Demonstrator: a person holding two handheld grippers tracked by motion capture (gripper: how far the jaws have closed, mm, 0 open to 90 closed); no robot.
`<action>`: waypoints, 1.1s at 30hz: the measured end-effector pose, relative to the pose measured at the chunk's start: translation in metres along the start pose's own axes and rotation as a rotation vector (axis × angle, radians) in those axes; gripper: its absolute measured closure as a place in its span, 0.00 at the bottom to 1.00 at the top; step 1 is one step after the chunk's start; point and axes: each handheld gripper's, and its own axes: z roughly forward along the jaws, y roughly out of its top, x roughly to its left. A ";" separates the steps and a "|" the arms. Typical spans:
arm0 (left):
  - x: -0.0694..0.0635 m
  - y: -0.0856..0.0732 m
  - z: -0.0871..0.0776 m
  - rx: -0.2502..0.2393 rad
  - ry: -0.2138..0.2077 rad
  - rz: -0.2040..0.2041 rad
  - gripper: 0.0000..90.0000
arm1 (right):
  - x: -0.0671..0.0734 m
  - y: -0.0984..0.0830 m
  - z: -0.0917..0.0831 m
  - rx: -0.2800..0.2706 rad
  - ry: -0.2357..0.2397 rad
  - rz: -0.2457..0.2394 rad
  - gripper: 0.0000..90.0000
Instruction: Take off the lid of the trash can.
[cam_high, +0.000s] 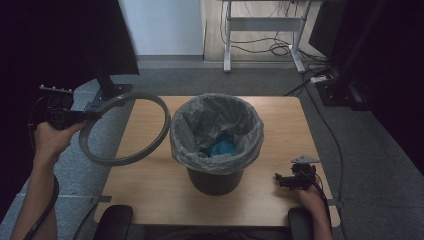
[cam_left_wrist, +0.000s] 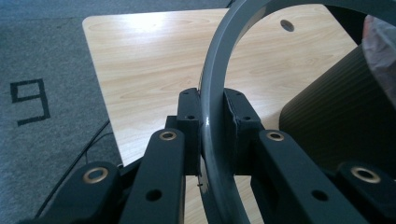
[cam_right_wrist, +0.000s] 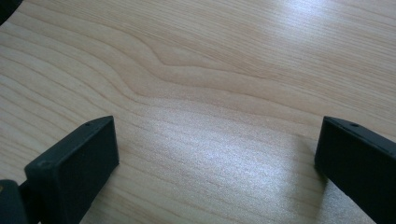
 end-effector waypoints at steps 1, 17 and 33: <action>0.001 -0.002 0.000 -0.002 0.004 -0.004 0.87 | 0.000 0.000 0.000 0.000 0.000 0.000 0.00; 0.014 -0.032 0.031 0.028 0.030 -0.030 0.87 | 0.000 0.000 0.000 0.000 0.000 0.000 0.00; 0.019 -0.066 0.078 0.022 0.035 -0.058 0.87 | 0.000 0.000 0.000 0.000 0.000 0.000 0.00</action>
